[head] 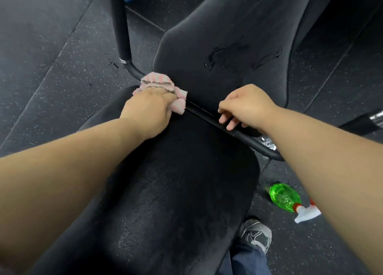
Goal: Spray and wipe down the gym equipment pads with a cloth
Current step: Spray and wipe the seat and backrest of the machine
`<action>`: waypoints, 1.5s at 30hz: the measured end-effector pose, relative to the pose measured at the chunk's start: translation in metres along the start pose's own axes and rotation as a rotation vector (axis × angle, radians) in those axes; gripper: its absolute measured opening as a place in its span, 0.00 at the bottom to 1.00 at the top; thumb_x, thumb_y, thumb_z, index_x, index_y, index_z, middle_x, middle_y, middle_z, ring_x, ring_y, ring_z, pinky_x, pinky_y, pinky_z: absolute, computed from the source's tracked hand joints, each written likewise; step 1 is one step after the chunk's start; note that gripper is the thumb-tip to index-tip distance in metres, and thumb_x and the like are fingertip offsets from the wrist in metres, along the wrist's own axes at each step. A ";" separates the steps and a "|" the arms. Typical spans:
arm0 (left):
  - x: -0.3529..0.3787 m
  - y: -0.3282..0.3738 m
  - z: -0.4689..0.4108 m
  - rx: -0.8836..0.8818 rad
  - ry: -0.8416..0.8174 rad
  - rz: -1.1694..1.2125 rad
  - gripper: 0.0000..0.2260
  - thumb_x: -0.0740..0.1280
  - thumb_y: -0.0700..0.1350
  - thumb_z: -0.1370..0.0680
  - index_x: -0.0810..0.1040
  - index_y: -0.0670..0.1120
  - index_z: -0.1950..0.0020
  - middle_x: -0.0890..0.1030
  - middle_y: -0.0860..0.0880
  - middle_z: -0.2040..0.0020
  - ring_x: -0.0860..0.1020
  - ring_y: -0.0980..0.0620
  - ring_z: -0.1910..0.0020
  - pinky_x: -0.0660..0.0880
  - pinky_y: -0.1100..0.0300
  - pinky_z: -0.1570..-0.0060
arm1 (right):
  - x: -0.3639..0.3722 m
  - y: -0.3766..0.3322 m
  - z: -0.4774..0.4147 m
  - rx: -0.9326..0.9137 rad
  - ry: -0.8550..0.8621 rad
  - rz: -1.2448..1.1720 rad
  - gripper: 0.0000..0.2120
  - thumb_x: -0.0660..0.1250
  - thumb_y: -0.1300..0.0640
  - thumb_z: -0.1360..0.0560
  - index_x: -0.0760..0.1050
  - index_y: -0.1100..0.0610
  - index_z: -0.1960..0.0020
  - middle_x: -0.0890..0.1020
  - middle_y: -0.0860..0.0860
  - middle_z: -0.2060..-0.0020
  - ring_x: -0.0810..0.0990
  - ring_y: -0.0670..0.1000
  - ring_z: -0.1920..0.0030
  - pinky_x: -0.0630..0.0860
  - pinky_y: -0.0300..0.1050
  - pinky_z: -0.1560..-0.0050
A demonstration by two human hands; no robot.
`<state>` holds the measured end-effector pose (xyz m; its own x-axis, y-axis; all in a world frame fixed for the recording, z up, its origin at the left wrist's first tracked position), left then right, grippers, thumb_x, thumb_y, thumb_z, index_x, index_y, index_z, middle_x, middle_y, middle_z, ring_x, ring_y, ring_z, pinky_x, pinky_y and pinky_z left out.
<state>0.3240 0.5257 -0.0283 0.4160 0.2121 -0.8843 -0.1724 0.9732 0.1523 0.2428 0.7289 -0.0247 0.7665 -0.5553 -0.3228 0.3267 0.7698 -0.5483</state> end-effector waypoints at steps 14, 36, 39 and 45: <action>-0.011 -0.012 -0.038 -0.035 -0.184 -0.179 0.20 0.49 0.54 0.16 0.77 0.48 0.41 0.79 0.44 0.41 0.73 0.40 0.38 0.67 0.49 0.39 | 0.001 0.000 -0.005 0.013 0.057 -0.014 0.09 0.64 0.56 0.28 0.82 0.57 0.60 0.85 0.47 0.69 0.82 0.48 0.72 0.71 0.41 0.66; 0.052 0.211 0.018 0.464 -0.568 -0.409 0.15 0.61 0.42 0.21 0.70 0.53 0.35 0.72 0.44 0.33 0.71 0.39 0.35 0.66 0.39 0.36 | -0.028 0.031 0.015 -0.098 0.503 -0.213 0.14 0.59 0.56 0.26 0.78 0.66 0.56 0.81 0.50 0.76 0.79 0.46 0.77 0.76 0.40 0.66; 0.083 0.247 0.050 0.636 -0.594 -0.384 0.18 0.62 0.45 0.19 0.68 0.50 0.29 0.68 0.45 0.28 0.71 0.42 0.33 0.68 0.50 0.47 | -0.031 0.034 0.018 -0.096 0.459 -0.253 0.15 0.59 0.58 0.26 0.77 0.68 0.54 0.81 0.49 0.76 0.79 0.46 0.76 0.74 0.41 0.67; 0.050 0.200 0.076 0.214 -0.252 0.545 0.17 0.66 0.41 0.22 0.73 0.46 0.33 0.80 0.46 0.44 0.79 0.43 0.48 0.73 0.52 0.49 | -0.039 0.054 0.037 -0.056 0.447 -0.290 0.11 0.59 0.58 0.26 0.78 0.60 0.60 0.81 0.48 0.75 0.78 0.46 0.75 0.74 0.43 0.65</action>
<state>0.3785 0.7376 -0.0080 0.5206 0.6706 -0.5285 -0.2465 0.7107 0.6589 0.2510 0.8032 -0.0137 0.3352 -0.8318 -0.4425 0.4502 0.5539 -0.7004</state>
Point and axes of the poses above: each hand's wrist, its own z-axis away from the middle knuckle, its own x-axis out of the palm, y = z × x, the point moved 3 cm from there along -z, towards the middle knuckle
